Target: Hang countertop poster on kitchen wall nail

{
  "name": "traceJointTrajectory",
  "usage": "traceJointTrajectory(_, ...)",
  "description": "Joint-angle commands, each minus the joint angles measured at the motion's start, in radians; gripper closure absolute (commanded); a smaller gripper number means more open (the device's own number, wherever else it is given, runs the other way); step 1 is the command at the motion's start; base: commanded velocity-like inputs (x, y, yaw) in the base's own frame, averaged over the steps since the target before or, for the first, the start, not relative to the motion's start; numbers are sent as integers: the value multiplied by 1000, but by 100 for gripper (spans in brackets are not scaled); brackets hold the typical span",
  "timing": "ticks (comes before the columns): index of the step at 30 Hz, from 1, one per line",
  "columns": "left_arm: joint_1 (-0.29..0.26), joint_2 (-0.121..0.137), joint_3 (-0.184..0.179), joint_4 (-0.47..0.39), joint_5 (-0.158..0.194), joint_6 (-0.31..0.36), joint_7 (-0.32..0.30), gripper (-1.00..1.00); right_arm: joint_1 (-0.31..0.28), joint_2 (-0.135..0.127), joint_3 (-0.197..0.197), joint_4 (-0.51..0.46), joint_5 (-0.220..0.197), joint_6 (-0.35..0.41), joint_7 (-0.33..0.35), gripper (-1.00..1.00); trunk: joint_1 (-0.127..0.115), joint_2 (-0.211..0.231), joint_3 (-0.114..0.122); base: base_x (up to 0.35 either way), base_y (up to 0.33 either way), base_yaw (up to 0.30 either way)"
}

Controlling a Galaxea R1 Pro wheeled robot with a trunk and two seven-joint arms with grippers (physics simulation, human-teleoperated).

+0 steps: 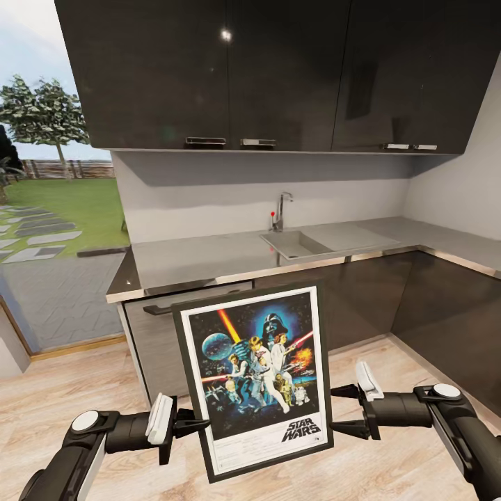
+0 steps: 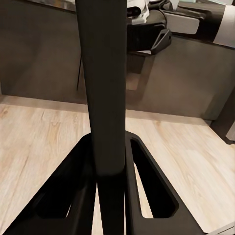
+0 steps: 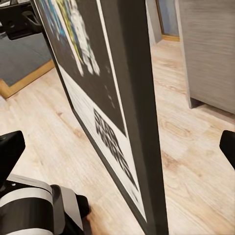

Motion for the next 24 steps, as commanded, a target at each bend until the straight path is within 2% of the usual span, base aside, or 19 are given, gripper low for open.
traceJointTrajectory(1,0,0,1,-1,-1,4,-1,100,-1,0,0,0,0,11,4,-100,0,-1,-1,0,0,0)
traceJointTrajectory(24,0,0,2,-1,-1,4,-3,100,-1,0,0,0,-1,10,4,-100,0,-1,-1,0,0,0)
